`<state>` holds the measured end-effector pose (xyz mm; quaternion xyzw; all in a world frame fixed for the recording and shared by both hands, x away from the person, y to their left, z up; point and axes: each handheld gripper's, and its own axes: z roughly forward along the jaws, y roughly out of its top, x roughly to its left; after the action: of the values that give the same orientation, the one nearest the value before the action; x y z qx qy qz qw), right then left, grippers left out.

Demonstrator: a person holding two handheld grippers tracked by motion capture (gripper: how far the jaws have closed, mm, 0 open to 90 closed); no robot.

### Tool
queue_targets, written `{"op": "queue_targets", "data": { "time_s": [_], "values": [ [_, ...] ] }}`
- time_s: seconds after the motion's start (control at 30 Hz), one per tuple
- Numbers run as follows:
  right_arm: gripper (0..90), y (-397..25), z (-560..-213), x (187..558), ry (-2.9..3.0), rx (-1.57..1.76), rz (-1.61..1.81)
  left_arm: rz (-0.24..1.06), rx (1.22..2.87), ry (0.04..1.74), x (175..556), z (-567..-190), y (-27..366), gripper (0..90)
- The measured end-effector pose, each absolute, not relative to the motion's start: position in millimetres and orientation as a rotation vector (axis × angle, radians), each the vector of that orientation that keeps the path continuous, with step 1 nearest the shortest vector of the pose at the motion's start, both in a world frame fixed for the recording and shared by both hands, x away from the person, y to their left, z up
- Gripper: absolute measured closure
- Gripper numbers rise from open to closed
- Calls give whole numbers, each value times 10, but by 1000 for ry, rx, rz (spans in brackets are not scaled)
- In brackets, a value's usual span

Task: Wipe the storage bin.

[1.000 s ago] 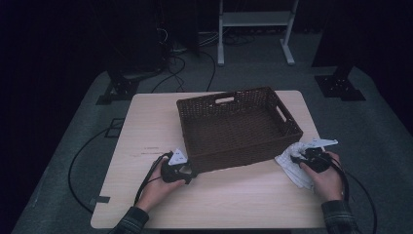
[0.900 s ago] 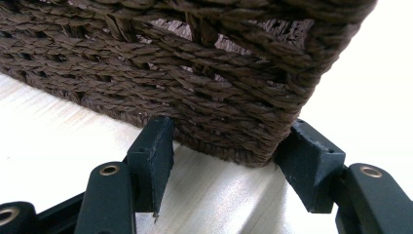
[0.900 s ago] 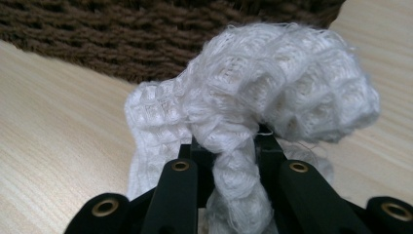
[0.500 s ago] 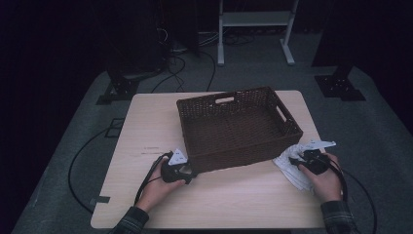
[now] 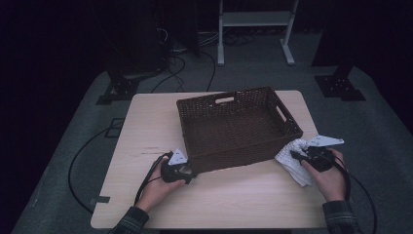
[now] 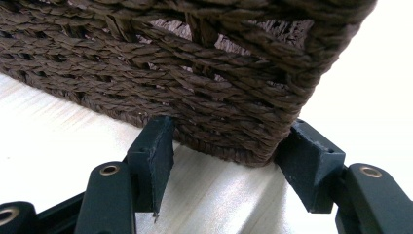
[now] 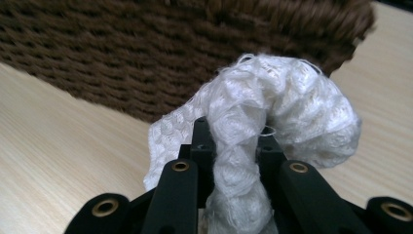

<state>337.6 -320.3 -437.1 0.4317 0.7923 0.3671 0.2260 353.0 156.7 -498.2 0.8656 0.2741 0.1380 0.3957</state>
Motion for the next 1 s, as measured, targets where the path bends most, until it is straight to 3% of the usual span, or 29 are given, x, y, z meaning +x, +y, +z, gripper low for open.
{"op": "queue_targets", "data": {
  "time_s": [0.5, 1.0],
  "values": [
    [759, -3169, -4094, 3296, 2126, 1120, 1097, 348, 2195, 694, 3531, -4981, 1568, 391],
    [759, -3080, -4290, 3391, 2186, 1137, 1060, 350, 2195, 690, 3529, -4981, 1569, 393]
  ]
}}
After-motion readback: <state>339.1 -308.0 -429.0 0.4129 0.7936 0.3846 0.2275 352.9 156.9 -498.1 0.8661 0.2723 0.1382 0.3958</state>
